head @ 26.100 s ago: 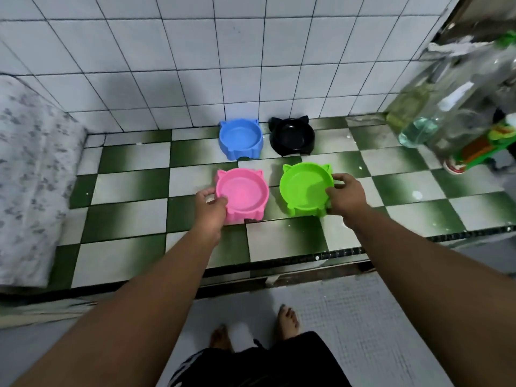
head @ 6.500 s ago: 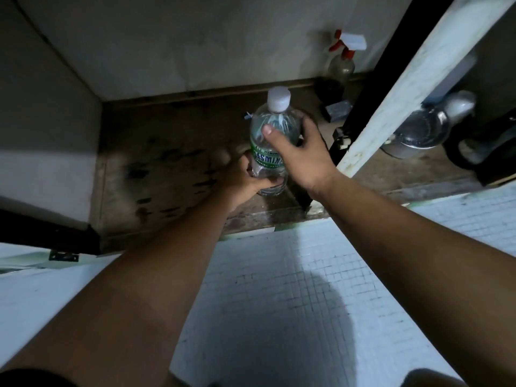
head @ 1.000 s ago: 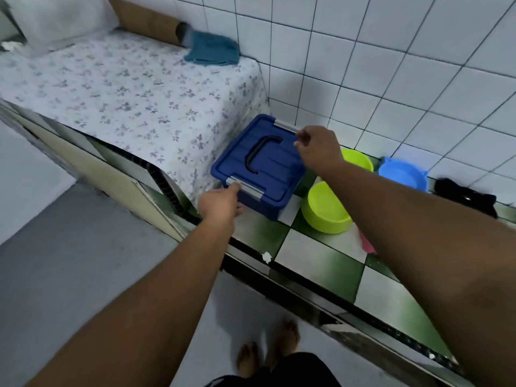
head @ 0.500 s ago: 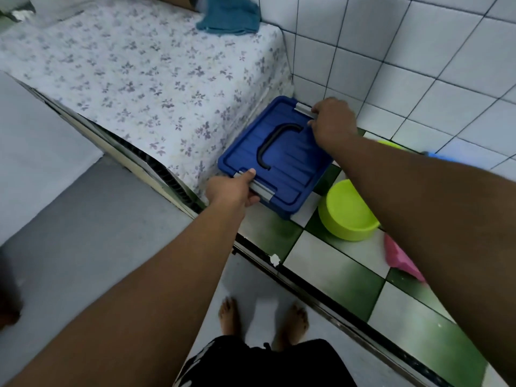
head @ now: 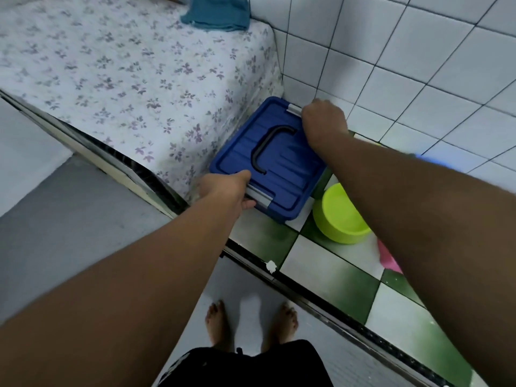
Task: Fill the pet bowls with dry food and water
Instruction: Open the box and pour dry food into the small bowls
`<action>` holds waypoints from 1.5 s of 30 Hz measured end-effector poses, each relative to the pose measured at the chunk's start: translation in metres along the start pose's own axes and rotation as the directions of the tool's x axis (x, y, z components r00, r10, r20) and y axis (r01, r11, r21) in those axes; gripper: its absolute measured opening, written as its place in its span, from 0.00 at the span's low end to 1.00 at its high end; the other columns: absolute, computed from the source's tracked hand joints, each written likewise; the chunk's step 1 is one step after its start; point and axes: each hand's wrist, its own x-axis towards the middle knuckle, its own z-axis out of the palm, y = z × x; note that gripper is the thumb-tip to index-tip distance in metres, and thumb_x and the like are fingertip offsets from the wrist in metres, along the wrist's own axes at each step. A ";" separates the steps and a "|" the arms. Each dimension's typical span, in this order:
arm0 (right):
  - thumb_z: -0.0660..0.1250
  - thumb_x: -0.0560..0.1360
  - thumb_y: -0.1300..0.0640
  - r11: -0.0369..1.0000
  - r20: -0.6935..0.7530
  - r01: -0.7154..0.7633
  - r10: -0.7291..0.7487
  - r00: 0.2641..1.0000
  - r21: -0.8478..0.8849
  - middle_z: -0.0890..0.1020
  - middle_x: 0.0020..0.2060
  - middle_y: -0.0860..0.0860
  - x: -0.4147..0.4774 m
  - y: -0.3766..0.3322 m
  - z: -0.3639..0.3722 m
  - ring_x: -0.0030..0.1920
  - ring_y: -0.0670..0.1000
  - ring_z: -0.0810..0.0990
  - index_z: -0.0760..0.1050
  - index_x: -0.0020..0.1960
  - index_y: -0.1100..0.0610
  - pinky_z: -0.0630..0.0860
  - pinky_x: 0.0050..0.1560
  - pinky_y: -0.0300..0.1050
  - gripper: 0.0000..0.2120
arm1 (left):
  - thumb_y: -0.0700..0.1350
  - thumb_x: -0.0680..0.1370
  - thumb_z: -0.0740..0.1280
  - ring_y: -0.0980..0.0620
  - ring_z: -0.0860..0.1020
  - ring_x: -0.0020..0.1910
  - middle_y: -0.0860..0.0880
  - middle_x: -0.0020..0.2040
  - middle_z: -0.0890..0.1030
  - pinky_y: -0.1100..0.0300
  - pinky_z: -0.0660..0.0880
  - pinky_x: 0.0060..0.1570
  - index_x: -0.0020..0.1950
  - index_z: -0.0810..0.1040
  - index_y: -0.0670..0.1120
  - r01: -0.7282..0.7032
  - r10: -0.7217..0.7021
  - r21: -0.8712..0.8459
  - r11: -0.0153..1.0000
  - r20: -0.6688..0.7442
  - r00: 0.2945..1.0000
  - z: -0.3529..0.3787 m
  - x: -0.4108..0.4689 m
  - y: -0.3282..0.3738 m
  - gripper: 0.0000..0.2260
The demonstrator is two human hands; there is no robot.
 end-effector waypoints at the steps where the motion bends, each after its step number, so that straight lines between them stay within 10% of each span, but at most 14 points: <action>1: 0.65 0.75 0.72 1.000 0.010 0.013 -0.012 1.000 -0.025 0.77 0.56 0.64 0.000 -0.003 0.000 0.56 0.63 0.77 0.76 0.58 0.68 0.75 0.50 0.55 0.13 | 0.37 0.75 0.75 0.40 0.84 0.47 0.41 0.54 0.80 0.56 0.80 0.23 0.59 0.76 0.38 0.005 -0.005 0.002 1.000 0.000 1.000 0.000 0.000 0.001 0.15; 25: 0.59 0.78 0.70 0.999 -0.013 -0.013 0.013 1.000 -0.044 0.76 0.59 0.64 0.011 -0.001 0.009 0.60 0.64 0.75 0.72 0.64 0.67 0.74 0.57 0.55 0.15 | 0.34 0.78 0.71 0.46 0.84 0.44 0.40 0.50 0.83 0.55 0.84 0.33 0.54 0.78 0.37 0.051 -0.029 -0.143 0.988 0.153 0.988 -0.020 0.009 -0.010 0.06; 36: 0.59 0.75 0.71 0.945 0.028 -0.176 0.175 0.984 0.277 0.75 0.58 0.64 0.017 0.011 0.021 0.58 0.65 0.75 0.74 0.59 0.66 0.74 0.57 0.56 0.14 | 0.38 0.76 0.76 0.44 0.83 0.59 0.41 0.62 0.82 0.53 0.85 0.44 0.63 0.78 0.39 0.065 -0.017 -0.197 0.978 0.236 0.972 -0.033 0.028 -0.020 0.17; 45: 0.53 0.84 0.52 0.775 0.026 -0.305 0.350 0.936 0.554 0.76 0.58 0.66 -0.002 0.027 0.029 0.59 0.65 0.75 0.74 0.59 0.66 0.71 0.57 0.51 0.19 | 0.49 0.81 0.70 0.49 0.79 0.62 0.49 0.69 0.77 0.50 0.77 0.66 0.79 0.67 0.45 -0.335 0.329 0.070 0.940 0.084 0.941 -0.049 0.045 0.000 0.27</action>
